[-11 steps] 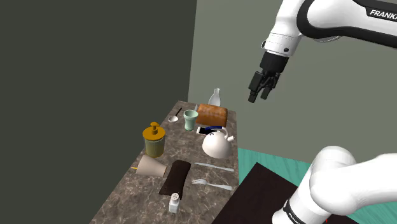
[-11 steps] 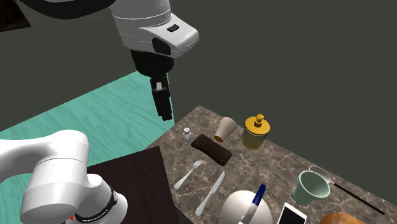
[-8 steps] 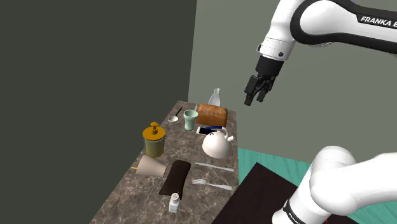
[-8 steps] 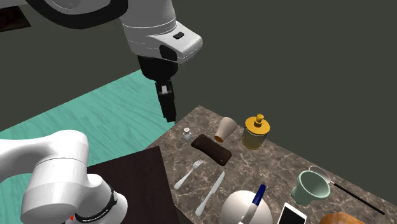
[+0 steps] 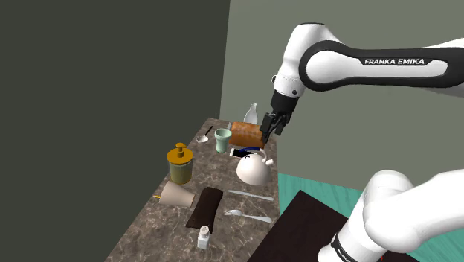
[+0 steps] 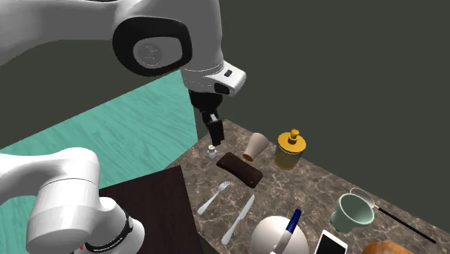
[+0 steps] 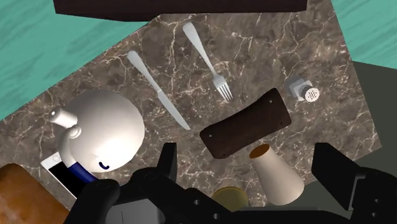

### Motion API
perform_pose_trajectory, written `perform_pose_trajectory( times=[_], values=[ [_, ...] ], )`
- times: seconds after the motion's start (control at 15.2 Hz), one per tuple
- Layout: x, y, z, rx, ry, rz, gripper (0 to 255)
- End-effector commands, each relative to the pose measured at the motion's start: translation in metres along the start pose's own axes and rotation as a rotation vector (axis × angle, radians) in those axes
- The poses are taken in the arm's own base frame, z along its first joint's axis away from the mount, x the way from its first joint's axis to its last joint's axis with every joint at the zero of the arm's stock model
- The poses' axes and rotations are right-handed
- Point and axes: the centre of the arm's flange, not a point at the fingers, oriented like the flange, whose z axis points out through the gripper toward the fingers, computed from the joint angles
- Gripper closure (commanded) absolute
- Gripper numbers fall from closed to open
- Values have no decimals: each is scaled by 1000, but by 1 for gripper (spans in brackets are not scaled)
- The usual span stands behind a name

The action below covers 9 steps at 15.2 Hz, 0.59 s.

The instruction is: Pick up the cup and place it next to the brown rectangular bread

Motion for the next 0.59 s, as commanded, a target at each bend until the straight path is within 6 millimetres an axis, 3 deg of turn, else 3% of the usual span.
perform_pose_trajectory(
  times=[0.0,0.53],
  values=[
    [12,-11,20,-9,7,-25,0],
    [57,-48,108,-43,22,-123,0]
  ],
)
